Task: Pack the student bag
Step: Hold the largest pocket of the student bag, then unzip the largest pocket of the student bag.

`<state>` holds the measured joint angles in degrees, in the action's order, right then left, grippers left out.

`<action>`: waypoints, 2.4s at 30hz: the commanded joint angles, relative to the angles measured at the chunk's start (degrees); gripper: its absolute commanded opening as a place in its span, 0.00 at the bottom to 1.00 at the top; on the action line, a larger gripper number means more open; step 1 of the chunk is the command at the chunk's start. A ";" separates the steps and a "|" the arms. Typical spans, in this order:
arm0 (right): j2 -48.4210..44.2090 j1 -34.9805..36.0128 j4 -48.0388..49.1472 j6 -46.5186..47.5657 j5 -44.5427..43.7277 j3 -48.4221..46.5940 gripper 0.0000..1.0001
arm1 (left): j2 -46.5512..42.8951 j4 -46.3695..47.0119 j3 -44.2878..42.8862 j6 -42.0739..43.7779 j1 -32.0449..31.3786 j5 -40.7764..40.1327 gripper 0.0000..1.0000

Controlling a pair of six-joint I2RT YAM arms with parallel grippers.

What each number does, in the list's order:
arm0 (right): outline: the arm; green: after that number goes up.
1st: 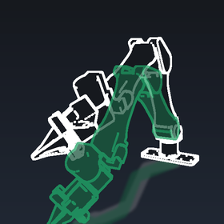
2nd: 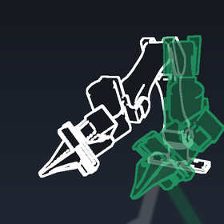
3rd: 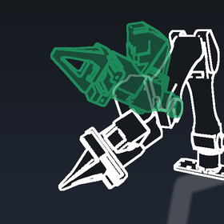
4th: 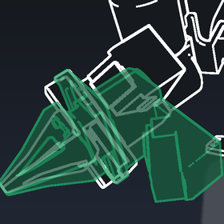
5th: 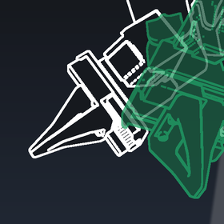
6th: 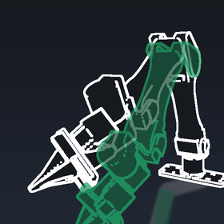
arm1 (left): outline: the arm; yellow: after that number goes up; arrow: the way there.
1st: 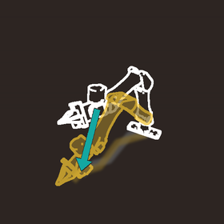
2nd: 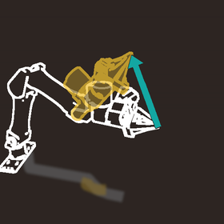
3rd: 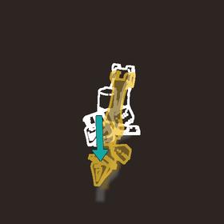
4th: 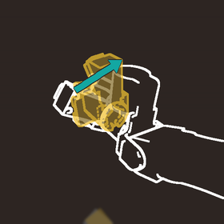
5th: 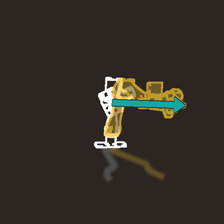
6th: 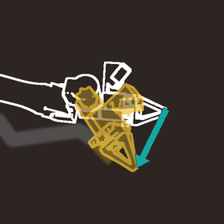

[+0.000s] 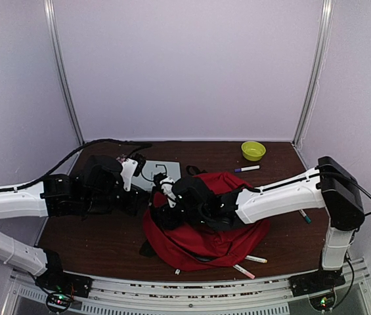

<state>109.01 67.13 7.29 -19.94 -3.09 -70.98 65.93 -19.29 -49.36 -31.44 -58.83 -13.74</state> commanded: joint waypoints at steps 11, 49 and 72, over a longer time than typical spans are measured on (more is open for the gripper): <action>-4.11 -0.48 1.79 1.74 1.66 4.35 0.10 | -0.45 3.02 -0.87 -0.23 -0.23 -0.31 0.00; -11.24 4.65 -2.57 9.98 2.60 9.11 0.01 | 17.37 -11.76 -22.05 7.95 8.81 -0.93 0.00; -14.35 5.95 -2.39 12.49 2.80 9.96 0.03 | 34.77 -14.93 -28.81 8.32 11.04 3.36 0.00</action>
<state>96.53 71.29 4.05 -8.71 -3.29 -61.28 97.82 -34.98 -74.19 -26.17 -48.53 -7.81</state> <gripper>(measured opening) 0.037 0.006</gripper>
